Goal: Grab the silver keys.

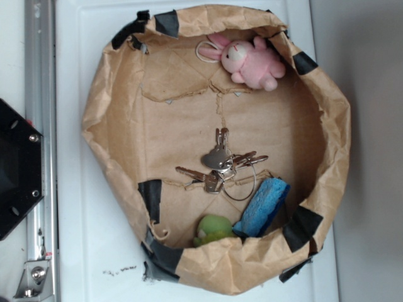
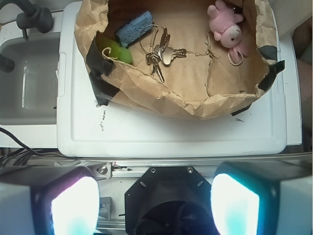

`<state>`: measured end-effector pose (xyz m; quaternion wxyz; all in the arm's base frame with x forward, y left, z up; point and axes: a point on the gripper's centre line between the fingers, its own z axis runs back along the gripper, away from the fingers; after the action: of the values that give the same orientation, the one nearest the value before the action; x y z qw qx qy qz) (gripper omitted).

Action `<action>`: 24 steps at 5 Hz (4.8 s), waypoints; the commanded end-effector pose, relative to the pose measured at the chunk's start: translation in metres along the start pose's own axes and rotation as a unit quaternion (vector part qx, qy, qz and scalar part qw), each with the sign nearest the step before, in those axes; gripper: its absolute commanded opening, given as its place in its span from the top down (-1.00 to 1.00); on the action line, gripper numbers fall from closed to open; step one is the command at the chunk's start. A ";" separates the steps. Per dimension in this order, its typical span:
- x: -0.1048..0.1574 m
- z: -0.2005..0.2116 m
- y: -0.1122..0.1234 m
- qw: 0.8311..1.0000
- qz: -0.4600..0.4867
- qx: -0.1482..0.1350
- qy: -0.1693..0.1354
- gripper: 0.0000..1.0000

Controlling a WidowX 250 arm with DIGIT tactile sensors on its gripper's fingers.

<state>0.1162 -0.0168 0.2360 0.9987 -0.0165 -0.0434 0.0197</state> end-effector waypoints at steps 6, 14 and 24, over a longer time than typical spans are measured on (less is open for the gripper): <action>0.130 -0.101 0.034 0.987 -0.140 -0.001 -0.073 -1.00; 0.173 -0.175 0.038 0.947 -0.320 -0.010 -0.015 -1.00; 0.165 -0.211 0.005 0.893 -0.432 -0.121 -0.029 -1.00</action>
<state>0.2937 -0.0014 0.0292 0.9043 -0.1253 -0.0613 -0.4034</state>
